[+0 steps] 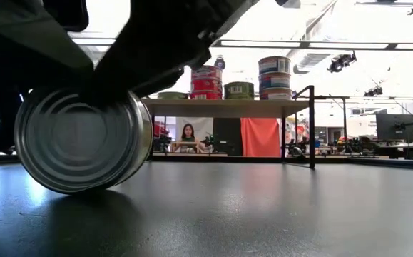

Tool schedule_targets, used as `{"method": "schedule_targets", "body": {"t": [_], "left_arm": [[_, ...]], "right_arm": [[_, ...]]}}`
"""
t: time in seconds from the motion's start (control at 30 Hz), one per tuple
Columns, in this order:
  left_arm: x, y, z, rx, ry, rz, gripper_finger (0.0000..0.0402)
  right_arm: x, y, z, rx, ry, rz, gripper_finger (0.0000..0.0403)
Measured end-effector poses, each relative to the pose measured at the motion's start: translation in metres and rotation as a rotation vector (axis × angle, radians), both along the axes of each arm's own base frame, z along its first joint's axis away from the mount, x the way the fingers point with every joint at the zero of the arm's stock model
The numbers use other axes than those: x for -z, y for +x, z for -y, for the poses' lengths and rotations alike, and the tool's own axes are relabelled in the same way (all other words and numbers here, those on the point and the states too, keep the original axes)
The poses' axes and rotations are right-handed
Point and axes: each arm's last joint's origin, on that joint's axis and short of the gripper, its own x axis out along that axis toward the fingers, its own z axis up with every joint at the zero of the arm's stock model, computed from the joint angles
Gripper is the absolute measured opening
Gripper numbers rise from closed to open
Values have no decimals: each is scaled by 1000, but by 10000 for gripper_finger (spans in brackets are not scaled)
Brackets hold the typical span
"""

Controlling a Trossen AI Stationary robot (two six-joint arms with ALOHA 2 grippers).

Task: Stack canned seafood by type on shelf
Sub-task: Stack the light green tuna can on top of the other light green tuna can

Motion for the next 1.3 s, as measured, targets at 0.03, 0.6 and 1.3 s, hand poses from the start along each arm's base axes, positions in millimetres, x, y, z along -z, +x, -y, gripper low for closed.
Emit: {"method": "schedule_targets", "body": {"t": [0.03,0.6,1.3], "left_arm": [[0,0,0,3,5,2,0],[-45,-18,-5,104,164,42,0],[-128,-128,-36,-114,424,136,0]], "right_arm": [[0,1,0,11,12,4,247],[18,1,-1,64,18,-49,198],[-156,32,79,268,-512,220,114]]}}
